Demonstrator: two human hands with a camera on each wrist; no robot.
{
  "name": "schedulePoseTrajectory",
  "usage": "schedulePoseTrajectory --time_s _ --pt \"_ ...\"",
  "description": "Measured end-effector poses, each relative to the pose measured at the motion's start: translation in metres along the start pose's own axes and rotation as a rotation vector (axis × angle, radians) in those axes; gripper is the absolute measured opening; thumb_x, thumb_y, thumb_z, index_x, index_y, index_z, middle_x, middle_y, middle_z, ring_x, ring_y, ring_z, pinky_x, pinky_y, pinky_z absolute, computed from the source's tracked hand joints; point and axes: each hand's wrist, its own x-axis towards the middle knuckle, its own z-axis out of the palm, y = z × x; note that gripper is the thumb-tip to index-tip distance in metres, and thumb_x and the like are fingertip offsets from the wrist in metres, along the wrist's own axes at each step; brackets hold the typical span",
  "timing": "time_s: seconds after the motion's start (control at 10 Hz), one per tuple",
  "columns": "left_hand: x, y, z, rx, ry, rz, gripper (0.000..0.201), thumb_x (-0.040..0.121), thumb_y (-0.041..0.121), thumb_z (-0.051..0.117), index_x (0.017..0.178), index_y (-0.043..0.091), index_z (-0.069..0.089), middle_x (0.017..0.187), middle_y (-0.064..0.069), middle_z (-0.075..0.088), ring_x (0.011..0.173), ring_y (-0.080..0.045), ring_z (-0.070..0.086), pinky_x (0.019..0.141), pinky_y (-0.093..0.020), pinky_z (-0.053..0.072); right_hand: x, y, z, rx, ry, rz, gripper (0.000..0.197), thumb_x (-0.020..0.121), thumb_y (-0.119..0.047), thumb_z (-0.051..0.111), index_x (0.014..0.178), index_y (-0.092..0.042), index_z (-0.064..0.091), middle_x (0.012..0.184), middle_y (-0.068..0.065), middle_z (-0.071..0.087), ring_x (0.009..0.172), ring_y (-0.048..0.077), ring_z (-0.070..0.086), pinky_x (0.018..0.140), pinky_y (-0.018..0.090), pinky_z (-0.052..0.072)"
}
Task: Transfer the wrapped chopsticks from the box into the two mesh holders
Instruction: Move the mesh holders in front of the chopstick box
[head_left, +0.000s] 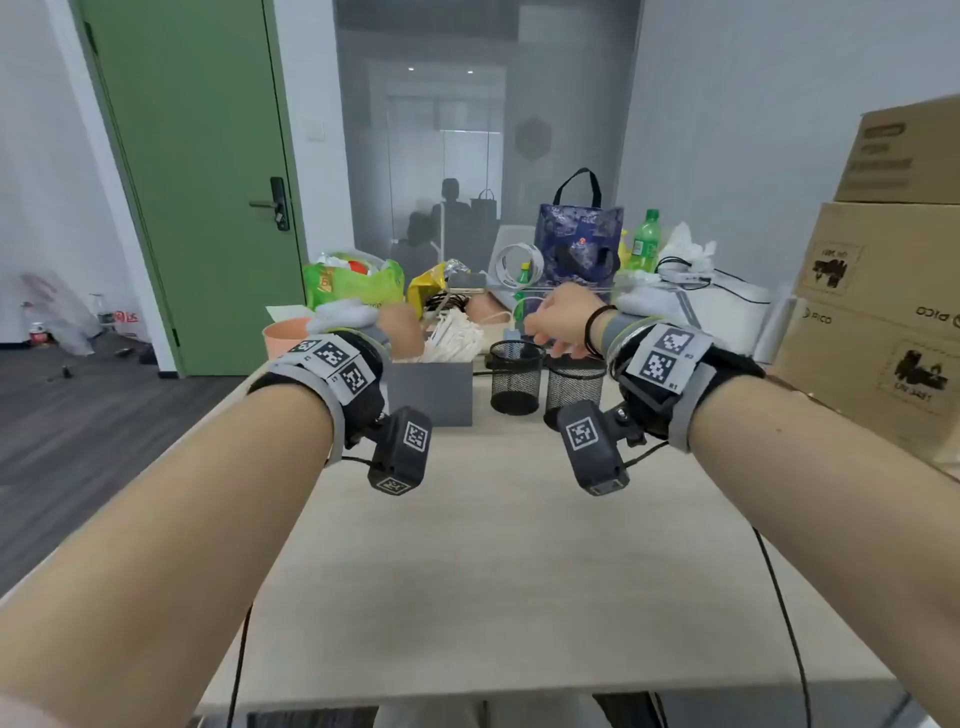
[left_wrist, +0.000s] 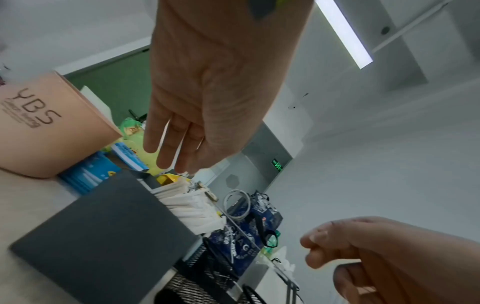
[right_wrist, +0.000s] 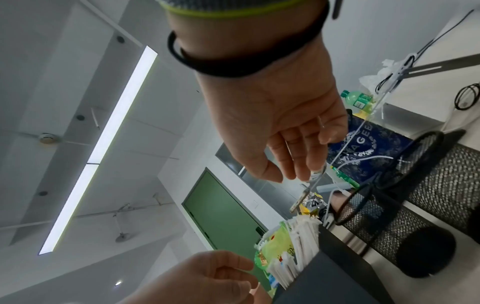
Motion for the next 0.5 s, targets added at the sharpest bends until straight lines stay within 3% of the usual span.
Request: schedulePoseTrajectory --time_s 0.1,0.2,0.3,0.4,0.5 --pt "0.018 -0.009 0.012 0.031 -0.041 -0.078 0.041 0.093 0.011 0.052 0.059 0.02 0.031 0.067 0.002 0.036 0.056 -0.011 0.033 0.055 -0.02 0.031 0.016 0.005 0.008 -0.057 -0.003 0.031 0.015 0.085 -0.019 0.054 0.093 -0.008 0.059 0.089 0.007 0.064 0.05 0.017 0.054 0.045 0.022 0.04" --pt "0.029 -0.007 0.026 0.177 -0.1 -0.082 0.043 0.091 0.018 0.056 0.057 0.017 0.03 0.061 0.004 0.03 0.051 -0.009 0.025 0.06 -0.022 0.032 0.028 0.015 0.014 -0.086 -0.018 0.049 0.018 0.085 -0.019 0.055 0.094 -0.005 0.062 0.089 0.011 0.062 0.052 0.019 0.058 0.049 0.025 0.044" --pt "0.042 -0.01 0.03 0.2 -0.123 0.014 0.037 0.09 0.023 0.058 0.059 0.018 0.039 0.063 0.004 0.037 0.07 -0.015 0.044 0.054 -0.02 0.032 0.047 0.027 0.02 -0.062 -0.076 0.087 0.029 0.086 -0.017 0.059 0.108 0.001 0.062 0.093 0.013 0.062 0.062 0.023 0.064 0.055 0.031 0.053" --pt "0.056 -0.016 0.033 0.248 -0.194 0.063 0.03 0.092 0.025 0.055 0.067 0.01 0.05 0.066 -0.001 0.04 0.082 -0.02 0.042 0.052 -0.02 0.027 0.06 0.033 0.028 -0.009 -0.154 0.087 0.037 0.087 -0.011 0.059 0.122 0.0 0.055 0.101 0.013 0.061 0.074 0.026 0.065 0.062 0.034 0.055" --pt "0.066 -0.021 0.034 0.244 -0.226 0.075 0.027 0.091 0.03 0.057 0.073 0.01 0.053 0.075 -0.003 0.046 0.081 -0.019 0.043 0.063 -0.024 0.035 0.069 0.034 0.038 0.007 -0.249 0.088 0.054 0.089 -0.008 0.057 0.139 0.0 0.038 0.124 0.021 0.059 0.087 0.029 0.064 0.068 0.037 0.055"
